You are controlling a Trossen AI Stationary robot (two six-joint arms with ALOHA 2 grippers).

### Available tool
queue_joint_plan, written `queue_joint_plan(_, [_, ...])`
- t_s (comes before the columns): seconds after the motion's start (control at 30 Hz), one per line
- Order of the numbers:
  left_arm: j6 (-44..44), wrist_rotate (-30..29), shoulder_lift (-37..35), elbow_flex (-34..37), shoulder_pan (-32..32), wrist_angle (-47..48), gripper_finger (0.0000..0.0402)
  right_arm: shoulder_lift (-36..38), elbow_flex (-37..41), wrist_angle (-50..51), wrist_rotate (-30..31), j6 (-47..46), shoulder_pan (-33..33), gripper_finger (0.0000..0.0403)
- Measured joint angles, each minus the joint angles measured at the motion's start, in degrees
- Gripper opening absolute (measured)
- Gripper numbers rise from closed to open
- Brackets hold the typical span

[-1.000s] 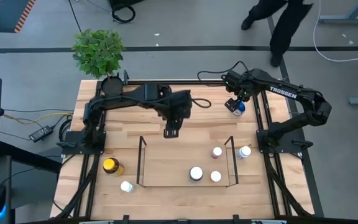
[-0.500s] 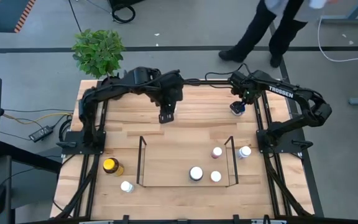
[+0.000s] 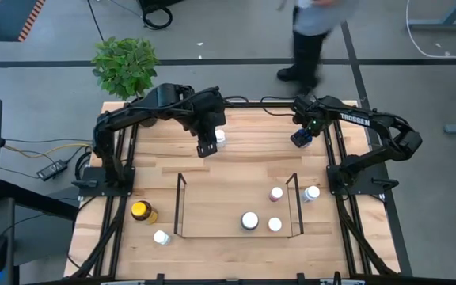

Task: Pick and place medicine bottles onto shelf by color
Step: Put the blue pill bottle on the shelf

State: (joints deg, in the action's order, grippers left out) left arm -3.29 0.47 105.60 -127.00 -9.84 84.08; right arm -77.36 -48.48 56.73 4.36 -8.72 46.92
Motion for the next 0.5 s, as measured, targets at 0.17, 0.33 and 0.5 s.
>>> queue_joint_plan(0.17, [-1.83,0.0,-0.24,0.0,0.43,0.14,0.0189,0.02,0.56,-3.22,-1.09,1.02,0.25,0.0332])
queue_joint_plan(0.33, [-2.09,0.0,-0.24,0.0,1.16,0.21,0.0185,0.02,0.58,-4.27,-2.12,1.04,0.22,0.0285])
queue_joint_plan(0.5, [-2.16,0.04,-0.24,0.0,1.51,0.4,0.0178,0.02,0.56,-3.56,-1.91,1.11,0.24,0.0205])
